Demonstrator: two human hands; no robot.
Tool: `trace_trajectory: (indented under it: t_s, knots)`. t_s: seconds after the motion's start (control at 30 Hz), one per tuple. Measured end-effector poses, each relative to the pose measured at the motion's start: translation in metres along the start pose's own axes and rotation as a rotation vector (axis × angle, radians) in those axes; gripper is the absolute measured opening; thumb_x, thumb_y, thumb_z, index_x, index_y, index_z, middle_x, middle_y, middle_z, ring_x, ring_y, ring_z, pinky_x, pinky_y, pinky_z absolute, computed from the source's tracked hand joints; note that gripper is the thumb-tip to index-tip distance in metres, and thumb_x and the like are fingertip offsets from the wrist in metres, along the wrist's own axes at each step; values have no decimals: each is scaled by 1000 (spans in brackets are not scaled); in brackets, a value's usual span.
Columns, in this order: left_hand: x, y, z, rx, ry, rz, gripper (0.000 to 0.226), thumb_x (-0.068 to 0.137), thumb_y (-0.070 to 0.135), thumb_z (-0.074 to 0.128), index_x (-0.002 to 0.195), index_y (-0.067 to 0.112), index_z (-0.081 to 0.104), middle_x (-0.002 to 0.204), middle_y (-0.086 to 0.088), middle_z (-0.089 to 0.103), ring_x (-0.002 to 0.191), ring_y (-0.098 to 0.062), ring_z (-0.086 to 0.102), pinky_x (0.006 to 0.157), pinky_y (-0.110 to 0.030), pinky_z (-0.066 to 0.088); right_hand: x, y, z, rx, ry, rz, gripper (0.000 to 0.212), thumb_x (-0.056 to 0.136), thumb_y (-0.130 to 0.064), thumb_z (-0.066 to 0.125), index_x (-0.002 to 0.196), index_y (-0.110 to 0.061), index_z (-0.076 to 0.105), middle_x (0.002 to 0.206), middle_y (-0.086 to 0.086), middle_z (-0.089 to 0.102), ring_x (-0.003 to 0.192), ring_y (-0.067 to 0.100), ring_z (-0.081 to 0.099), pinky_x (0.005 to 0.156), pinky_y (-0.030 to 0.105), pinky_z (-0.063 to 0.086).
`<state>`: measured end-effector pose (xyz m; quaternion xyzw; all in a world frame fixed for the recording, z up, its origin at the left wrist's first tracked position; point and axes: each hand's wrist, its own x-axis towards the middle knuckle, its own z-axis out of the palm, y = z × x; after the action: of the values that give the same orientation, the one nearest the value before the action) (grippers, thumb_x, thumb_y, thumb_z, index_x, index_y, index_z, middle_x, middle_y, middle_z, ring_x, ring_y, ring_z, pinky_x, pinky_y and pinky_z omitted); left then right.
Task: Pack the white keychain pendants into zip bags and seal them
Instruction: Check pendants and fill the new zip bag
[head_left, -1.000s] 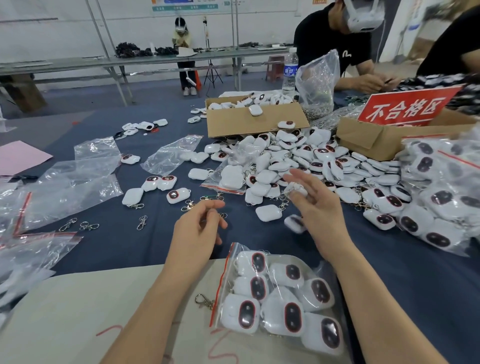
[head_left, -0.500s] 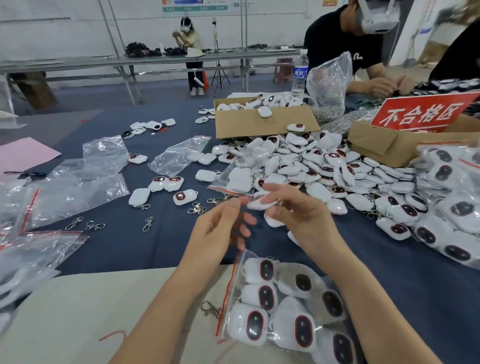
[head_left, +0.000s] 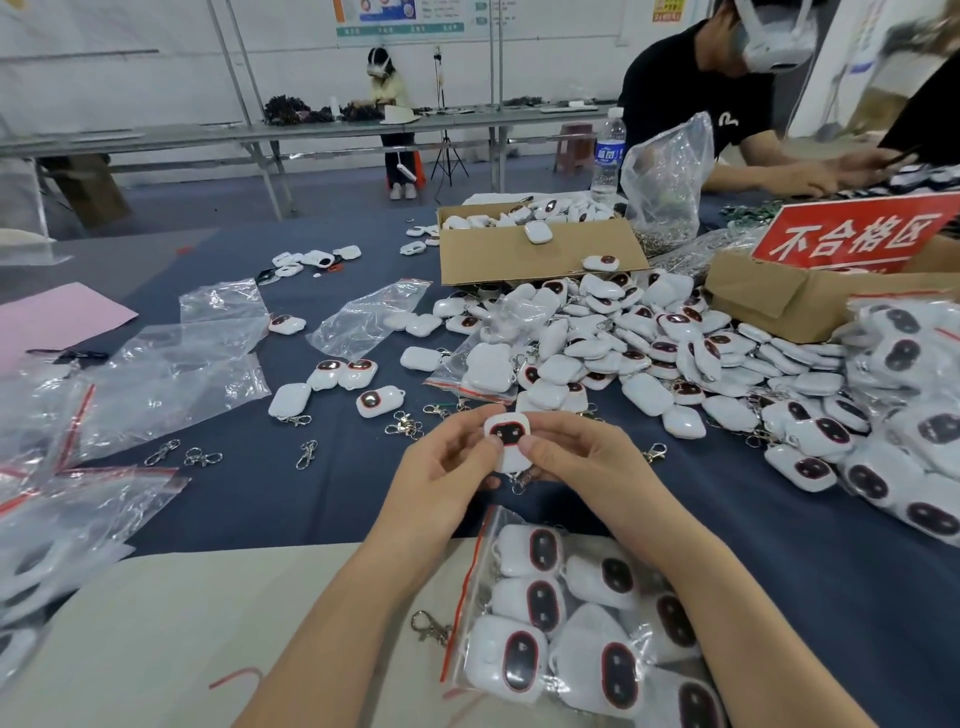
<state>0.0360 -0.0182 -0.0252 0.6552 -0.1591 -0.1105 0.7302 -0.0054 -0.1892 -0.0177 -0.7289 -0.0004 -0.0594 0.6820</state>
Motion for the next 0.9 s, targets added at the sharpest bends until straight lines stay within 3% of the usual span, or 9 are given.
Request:
trace_trajectory:
  t_s: [0.2,0.3,0.57,0.77,0.9]
  knots:
    - [0,-4,-1,7,4,-65,20,100,19,62,107,32,76,75,12,68,65,-6,58,59,-19,49,1,0,0,-55,-2,37,14,92,-20,71,101,-31,74,98,-9,77,94,3,71,81,10,51]
    - [1,-5,-2,75,22,-35,18,99,20,64,105,30,77,77,14,70,66,-1,60,61,-13,48,1,2,2,-36,-4,42,13,93,-18,70,101,-27,74,98,-8,77,94,4,71,83,12,52]
    - [0,-4,-2,129,-14,3,17,99,18,64,109,26,75,90,8,76,78,-3,64,76,-19,53,0,1,2,-14,15,65,10,93,-20,71,101,-24,76,98,-1,78,95,14,71,80,13,53]
    - [-1,-4,1,153,0,37,16,99,17,64,110,23,73,85,9,74,74,-6,63,77,-23,56,-1,-1,2,-12,18,66,13,93,-16,70,104,-20,76,96,0,79,89,7,72,73,15,54]
    - [-1,-4,1,212,-47,59,18,99,16,64,113,24,71,91,10,76,79,-3,65,77,-17,54,-3,-1,1,-9,35,57,14,93,-14,70,105,-19,77,94,0,79,85,5,72,69,16,55]
